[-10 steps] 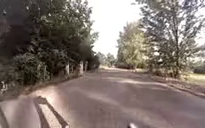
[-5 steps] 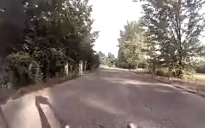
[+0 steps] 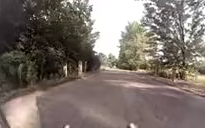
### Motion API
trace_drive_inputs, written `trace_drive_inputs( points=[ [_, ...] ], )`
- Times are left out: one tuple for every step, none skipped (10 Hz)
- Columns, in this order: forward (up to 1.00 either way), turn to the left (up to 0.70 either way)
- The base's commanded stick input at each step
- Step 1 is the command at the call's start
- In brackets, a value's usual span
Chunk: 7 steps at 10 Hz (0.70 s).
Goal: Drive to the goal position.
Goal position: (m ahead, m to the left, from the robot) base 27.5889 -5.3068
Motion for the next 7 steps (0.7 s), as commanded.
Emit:
trace_drive_inputs(
  points=[
    [0.70, 0.00],
    [0.70, 0.00],
    [0.70, 0.00],
    [0.70, -0.01],
    [0.70, -0.04],
    [0.70, -0.02],
    [0.70, 0.00]
  ],
)
